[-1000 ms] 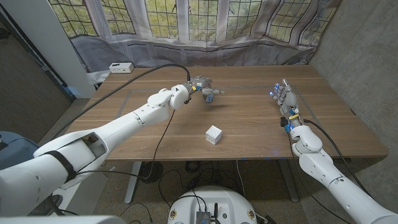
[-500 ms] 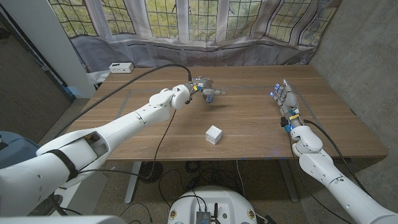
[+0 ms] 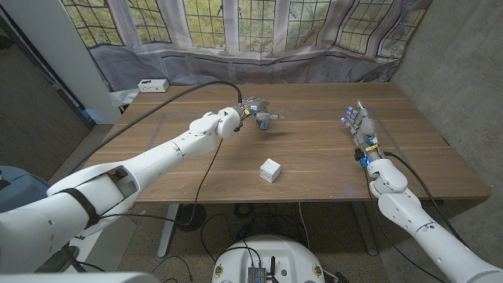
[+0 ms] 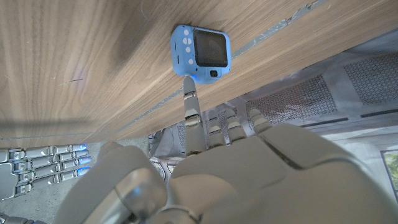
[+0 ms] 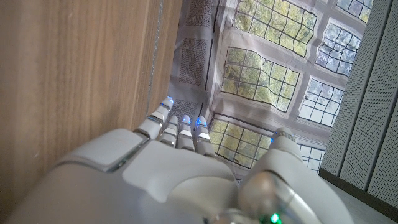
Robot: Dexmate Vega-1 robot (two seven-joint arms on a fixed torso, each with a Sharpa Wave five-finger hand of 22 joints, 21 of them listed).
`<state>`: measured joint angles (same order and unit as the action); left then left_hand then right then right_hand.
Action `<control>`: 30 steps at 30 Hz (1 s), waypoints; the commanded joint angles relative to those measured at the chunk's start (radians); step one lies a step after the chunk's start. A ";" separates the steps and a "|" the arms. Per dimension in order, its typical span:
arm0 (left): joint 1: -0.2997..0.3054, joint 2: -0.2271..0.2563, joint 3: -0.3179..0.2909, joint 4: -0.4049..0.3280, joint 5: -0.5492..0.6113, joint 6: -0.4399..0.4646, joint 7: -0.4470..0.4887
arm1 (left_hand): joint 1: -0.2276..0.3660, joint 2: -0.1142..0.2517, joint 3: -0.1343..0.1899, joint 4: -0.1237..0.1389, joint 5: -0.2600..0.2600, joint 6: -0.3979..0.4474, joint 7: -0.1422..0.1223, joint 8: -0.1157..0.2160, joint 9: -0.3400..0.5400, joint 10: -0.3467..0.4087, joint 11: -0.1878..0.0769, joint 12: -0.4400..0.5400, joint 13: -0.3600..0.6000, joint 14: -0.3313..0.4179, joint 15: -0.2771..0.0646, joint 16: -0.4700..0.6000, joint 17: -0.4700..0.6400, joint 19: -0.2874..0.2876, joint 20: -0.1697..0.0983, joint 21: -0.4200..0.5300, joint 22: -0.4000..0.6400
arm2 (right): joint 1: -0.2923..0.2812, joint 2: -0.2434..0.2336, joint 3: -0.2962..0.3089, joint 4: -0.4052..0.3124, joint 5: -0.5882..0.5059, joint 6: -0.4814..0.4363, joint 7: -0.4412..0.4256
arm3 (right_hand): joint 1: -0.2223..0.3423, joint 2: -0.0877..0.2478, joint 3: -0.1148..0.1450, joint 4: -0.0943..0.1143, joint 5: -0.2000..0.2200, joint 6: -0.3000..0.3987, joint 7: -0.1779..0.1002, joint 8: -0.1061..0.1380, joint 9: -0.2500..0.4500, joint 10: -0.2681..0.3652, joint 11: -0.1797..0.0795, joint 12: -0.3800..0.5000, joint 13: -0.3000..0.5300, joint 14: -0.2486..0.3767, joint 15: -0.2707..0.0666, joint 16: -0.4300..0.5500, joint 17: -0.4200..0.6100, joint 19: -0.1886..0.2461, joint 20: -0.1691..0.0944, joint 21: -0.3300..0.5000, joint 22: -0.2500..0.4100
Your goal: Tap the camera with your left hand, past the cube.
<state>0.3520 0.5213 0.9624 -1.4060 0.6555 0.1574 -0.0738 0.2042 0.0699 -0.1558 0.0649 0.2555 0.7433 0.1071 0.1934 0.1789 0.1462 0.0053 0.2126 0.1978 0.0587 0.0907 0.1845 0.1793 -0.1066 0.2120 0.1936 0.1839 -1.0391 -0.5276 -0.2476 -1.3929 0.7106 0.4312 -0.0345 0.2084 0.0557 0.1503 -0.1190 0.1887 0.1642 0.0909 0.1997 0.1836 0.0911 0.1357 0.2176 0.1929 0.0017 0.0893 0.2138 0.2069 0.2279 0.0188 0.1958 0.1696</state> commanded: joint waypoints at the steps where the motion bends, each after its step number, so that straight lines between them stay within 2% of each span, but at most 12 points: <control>1: 0.001 0.002 0.005 -0.002 -0.001 0.004 -0.003 | 0.000 0.011 -0.007 0.001 0.006 0.011 -0.003 0.006 0.004 0.001 0.002 -0.004 0.001 0.004 0.005 0.008 0.004 -0.008 -0.001 0.004 0.002 | 0.007 0.005 -0.002 0.007 0.007 0.004 0.013 | -0.001 0.012 0.009 -0.001 -0.001 0.008 -0.006 -0.003 0.004 0.008 0.005 -0.007 0.003 -0.001 0.010 -0.005 0.005 0.004 0.008 0.000 0.004; 30: 0.031 0.022 -0.017 -0.029 -0.021 0.026 0.007 | 0.009 0.020 -0.007 0.002 0.010 0.041 -0.005 0.014 0.004 0.011 -0.003 0.003 0.001 0.017 0.004 0.011 0.004 -0.008 -0.001 0.006 0.002 | 0.029 0.016 -0.011 0.019 -0.002 -0.002 0.003 | -0.003 0.011 0.009 -0.001 -0.001 0.010 -0.009 -0.003 0.004 0.011 0.003 -0.008 0.004 0.000 0.013 -0.005 0.006 0.000 0.012 -0.001 0.004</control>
<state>0.3720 0.5373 0.9519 -1.4280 0.6412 0.1744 -0.0764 0.2099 0.0756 -0.1558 0.0649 0.2593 0.7738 0.1018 0.2013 0.1794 0.1468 0.0048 0.2126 0.1977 0.0681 0.0927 0.1894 0.1793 -0.1119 0.2067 0.1936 0.1838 -1.0163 -0.5159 -0.2556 -1.3788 0.7126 0.4302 -0.0278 0.2032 0.0609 0.1503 -0.1190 0.1887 0.1696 0.0855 0.1997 0.1836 0.0966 0.1413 0.2090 0.1928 0.0055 0.0930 0.2138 0.2069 0.2251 0.0216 0.1959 0.1697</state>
